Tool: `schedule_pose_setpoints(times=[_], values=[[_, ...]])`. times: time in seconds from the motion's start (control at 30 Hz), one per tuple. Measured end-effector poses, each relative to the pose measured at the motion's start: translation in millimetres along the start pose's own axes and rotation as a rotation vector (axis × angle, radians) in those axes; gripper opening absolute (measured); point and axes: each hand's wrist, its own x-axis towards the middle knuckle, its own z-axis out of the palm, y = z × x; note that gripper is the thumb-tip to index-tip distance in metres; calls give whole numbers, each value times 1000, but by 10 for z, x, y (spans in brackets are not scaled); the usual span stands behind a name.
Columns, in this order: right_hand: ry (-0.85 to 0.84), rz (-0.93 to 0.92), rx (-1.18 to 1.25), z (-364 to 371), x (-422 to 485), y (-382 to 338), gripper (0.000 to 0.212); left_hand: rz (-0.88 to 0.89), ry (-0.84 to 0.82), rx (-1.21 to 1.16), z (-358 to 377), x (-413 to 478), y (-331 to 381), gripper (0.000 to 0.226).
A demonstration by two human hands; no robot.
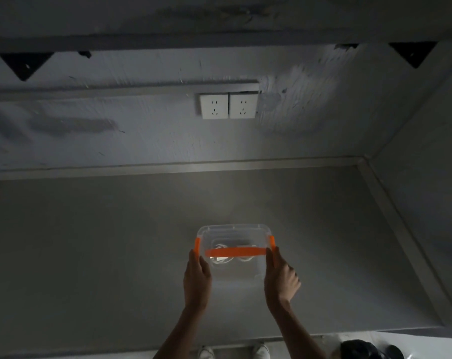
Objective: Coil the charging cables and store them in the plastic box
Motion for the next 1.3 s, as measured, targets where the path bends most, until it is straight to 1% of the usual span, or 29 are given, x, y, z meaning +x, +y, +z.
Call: schedule_pose_setpoints(times=[0.1, 0.17, 0.27, 0.33, 0.4, 0.47, 0.5, 0.57, 0.6, 0.7, 0.73, 0.83, 0.9, 1.0, 1.17, 1.23, 1.3], values=[[-2, -39, 40, 0, 0, 34, 25, -10, -13, -5, -3, -9, -13, 37], [-11, -45, 60, -28, 1, -6, 24, -32, -37, -12, -1, -11, -25, 39], [-93, 42, 84, -85, 13, 12, 31, -97, -92, -32, -26, 19, -49, 44], [-215, 85, 191, -90, 35, 114, 36, -166, -137, -90, -36, -3, -92, 53], [-320, 74, 333, -95, 44, 216, 43, -227, -188, -228, -57, -62, -97, 63], [-352, 100, 426, -94, 77, 253, 50, -186, -177, -357, -88, -65, -68, 69], [-358, 111, 456, -78, 132, 238, 52, -174, -155, -382, -95, -12, -46, 71], [-362, 126, 503, -61, 304, 120, 52, -165, -126, -359, -105, 192, 60, 80], [-354, 123, 522, -55, 419, 31, 52, -159, -121, -335, -106, 324, 143, 80], [-327, 103, 565, 18, 825, -238, 51, -129, -114, -318, -53, 800, 361, 54], [-329, 101, 577, 36, 956, -344, 51, -138, -110, -304, -40, 953, 427, 51], [-373, 75, 591, 124, 1252, -571, 52, -158, -101, -296, 7, 1302, 506, 51], [-403, 92, 565, 190, 1353, -623, 52, -175, -102, -297, 52, 1403, 499, 50], [-444, 126, 528, 278, 1347, -584, 51, -234, -143, -296, 99, 1414, 450, 50], [-433, 81, 497, 307, 1338, -564, 51, -341, -227, -391, 65, 1457, 394, 50], [-486, 107, 504, 280, 1338, -574, 53, -362, -287, -369, 42, 1485, 400, 49], [-563, 84, 461, 188, 1324, -607, 56, -358, -326, -283, -17, 1469, 460, 54]])
